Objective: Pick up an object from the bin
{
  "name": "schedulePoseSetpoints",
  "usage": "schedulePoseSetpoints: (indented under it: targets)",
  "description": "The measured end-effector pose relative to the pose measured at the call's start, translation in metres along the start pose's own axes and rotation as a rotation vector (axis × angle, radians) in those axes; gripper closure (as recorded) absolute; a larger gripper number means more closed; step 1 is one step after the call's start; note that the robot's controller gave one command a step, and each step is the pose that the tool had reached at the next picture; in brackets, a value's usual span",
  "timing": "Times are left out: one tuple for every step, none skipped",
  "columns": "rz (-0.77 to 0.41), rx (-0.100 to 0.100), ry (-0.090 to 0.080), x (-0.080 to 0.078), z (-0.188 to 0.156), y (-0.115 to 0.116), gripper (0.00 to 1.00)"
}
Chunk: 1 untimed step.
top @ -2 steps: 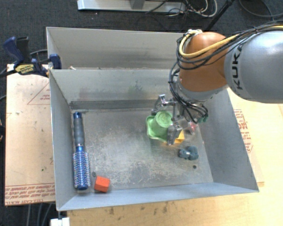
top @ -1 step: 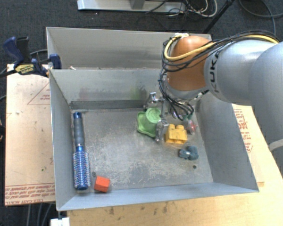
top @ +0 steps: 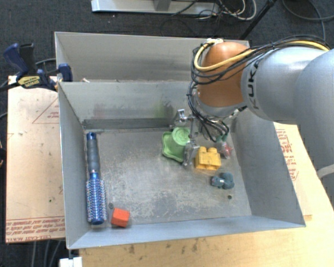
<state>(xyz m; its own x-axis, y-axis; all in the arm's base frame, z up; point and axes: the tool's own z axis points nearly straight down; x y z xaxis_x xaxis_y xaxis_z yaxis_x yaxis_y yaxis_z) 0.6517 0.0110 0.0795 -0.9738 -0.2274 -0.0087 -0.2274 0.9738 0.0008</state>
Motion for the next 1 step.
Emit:
schedulePoseSetpoints:
  targets:
    - [-0.263,0.003,-0.001,0.0187,-0.1344,-0.0283,1.00]
